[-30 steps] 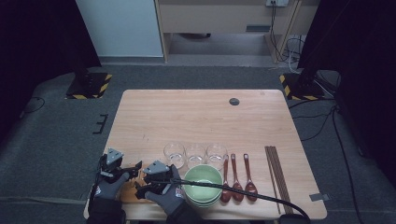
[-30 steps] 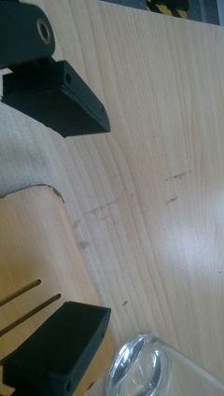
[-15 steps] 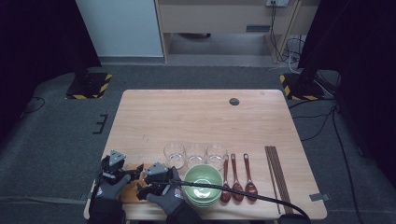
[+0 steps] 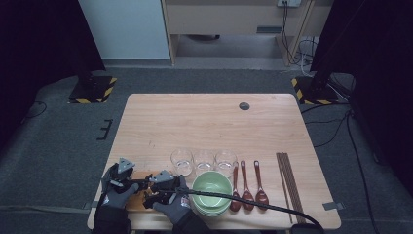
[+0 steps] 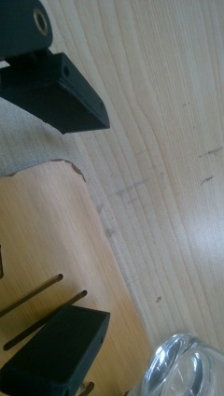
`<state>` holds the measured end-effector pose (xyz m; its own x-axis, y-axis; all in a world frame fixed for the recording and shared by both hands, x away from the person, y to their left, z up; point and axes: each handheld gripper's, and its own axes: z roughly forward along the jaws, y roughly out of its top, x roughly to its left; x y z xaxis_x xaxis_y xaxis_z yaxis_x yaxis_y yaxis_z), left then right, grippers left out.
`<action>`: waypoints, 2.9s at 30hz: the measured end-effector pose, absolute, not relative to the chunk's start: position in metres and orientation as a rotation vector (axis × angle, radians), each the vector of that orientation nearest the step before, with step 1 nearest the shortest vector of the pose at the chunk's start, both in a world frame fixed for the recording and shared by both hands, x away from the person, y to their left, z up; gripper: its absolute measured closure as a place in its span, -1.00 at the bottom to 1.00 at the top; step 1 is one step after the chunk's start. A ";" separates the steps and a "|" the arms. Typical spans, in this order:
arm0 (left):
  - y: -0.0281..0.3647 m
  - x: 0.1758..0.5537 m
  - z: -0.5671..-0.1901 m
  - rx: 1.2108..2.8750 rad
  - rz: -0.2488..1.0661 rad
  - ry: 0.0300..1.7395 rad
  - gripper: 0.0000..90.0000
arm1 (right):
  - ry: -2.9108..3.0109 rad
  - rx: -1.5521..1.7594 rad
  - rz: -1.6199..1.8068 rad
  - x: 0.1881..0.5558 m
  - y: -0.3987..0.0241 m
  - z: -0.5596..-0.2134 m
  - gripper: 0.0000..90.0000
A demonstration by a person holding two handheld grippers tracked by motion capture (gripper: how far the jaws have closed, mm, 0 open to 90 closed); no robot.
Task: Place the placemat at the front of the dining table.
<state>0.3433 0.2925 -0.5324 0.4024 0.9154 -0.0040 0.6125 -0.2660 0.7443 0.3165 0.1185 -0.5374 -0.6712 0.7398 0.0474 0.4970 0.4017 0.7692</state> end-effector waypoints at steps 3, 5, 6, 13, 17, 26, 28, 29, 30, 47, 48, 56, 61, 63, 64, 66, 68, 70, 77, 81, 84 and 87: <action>0.293 0.344 -0.533 1.983 0.568 1.302 -0.86 | 2.356 1.079 1.132 0.316 0.119 -0.538 -0.95; 0.294 0.344 -0.534 1.980 0.567 1.301 -0.88 | 2.355 1.079 1.124 0.316 0.119 -0.538 -0.95; 0.294 0.344 -0.534 1.978 0.564 1.302 -0.88 | 2.353 1.079 1.115 0.316 0.118 -0.538 -0.95; 0.298 0.344 -0.538 1.944 0.547 1.303 -0.93 | 2.355 1.120 1.104 0.320 0.118 -0.540 -0.99; 0.299 0.345 -0.539 1.931 0.526 1.316 -0.94 | 2.348 1.166 1.104 0.321 0.119 -0.541 -0.99; 0.302 0.346 -0.540 1.909 0.476 1.336 -0.88 | 2.325 1.240 1.119 0.324 0.120 -0.542 -1.00; 0.301 0.346 -0.540 1.917 0.486 1.333 -0.85 | 2.316 1.246 1.110 0.325 0.121 -0.545 -1.00; 0.301 0.346 -0.540 1.916 0.485 1.331 -0.84 | 2.311 1.255 1.113 0.326 0.121 -0.545 -1.00; 0.301 0.346 -0.539 1.917 0.486 1.328 -0.82 | 2.311 1.254 1.111 0.326 0.121 -0.545 -1.00; 0.298 0.342 -0.539 1.888 0.488 1.327 -0.55 | 2.302 1.262 1.114 0.328 0.121 -0.545 -0.99; 0.298 0.342 -0.539 1.888 0.488 1.328 -0.55 | 2.302 1.263 1.114 0.328 0.121 -0.545 -0.99; 0.298 0.341 -0.539 1.875 0.492 1.342 -0.52 | 2.298 1.262 1.113 0.328 0.121 -0.545 -0.99; 0.297 0.341 -0.538 1.873 0.495 1.362 -0.51 | 2.279 1.280 1.117 0.327 0.122 -0.545 -0.93; 0.296 0.341 -0.538 1.869 0.495 1.367 -0.51 | 2.279 1.288 1.114 0.327 0.122 -0.544 -0.92; 0.296 0.342 -0.538 1.871 0.494 1.371 -0.51 | 2.282 1.287 1.109 0.328 0.122 -0.544 -0.91; 0.296 0.342 -0.537 1.876 0.489 1.377 -0.51 | 2.287 1.288 1.102 0.328 0.122 -0.543 -0.91; 0.297 0.341 -0.536 1.875 0.488 1.381 -0.51 | 2.297 1.285 1.096 0.329 0.123 -0.542 -0.90; 0.297 0.340 -0.534 1.878 0.495 1.373 -0.50 | 2.298 1.285 1.095 0.328 0.123 -0.541 -0.90; 0.299 0.335 -0.525 1.834 0.487 1.372 -0.50 | 2.284 1.260 1.113 0.324 0.122 -0.529 -0.90; 0.300 0.331 -0.518 1.826 0.499 1.367 -0.50 | 2.283 1.243 1.119 0.322 0.122 -0.523 -0.90; 0.301 0.328 -0.514 1.808 0.494 1.370 -0.50 | 2.283 1.231 1.128 0.320 0.121 -0.517 -0.90; 0.301 0.325 -0.509 1.796 0.499 1.368 -0.50 | 2.288 1.217 1.137 0.318 0.120 -0.511 -0.90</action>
<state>0.3249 0.3010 -0.5090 0.3356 0.9290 -0.1557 0.6107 -0.0888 0.7868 0.3181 0.1203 -0.5107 -0.5911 0.8016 0.0894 0.5552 0.3240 0.7660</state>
